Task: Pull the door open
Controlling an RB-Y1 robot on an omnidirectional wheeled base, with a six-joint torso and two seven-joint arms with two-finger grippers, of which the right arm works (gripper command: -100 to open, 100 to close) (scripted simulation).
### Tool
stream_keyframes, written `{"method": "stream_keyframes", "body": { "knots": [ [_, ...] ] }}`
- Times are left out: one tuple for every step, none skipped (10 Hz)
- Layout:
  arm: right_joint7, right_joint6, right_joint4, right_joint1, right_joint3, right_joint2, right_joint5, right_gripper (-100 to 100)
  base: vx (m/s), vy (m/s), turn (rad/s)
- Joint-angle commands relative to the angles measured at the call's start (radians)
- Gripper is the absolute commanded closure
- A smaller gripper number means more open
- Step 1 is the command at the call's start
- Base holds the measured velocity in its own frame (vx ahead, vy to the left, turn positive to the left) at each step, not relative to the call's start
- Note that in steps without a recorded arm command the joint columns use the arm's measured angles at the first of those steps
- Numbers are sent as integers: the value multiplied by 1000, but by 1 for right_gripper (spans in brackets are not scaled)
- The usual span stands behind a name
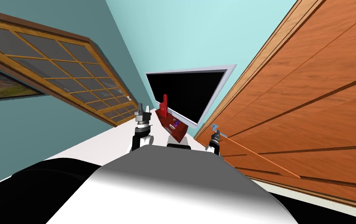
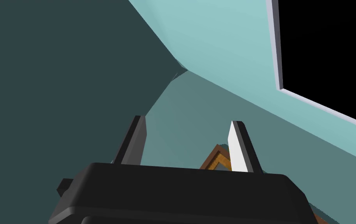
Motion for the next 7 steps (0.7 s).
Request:
{"method": "stream_keyframes", "body": {
  "knots": [
    [0, -18, 42, -17, -15, -11, -8, -100, 23, -67, 141],
    [3, -22, 53, -22, -29, -15, -16, -100, 14, -47, 113],
    [6, -25, 62, -25, -42, -18, -22, -100, 13, -47, 221],
    [11, -31, 78, -32, -62, -23, -33, -100, 14, -66, 268],
    [14, -35, 89, -36, -76, -27, -41, -100, 29, -81, 261],
    [10, -32, 85, -36, -66, -28, -36, -100, 15, -41, 50],
    [10, -32, 85, -36, -66, -28, -36, 100, -3, 5, -45]
  ]
}}
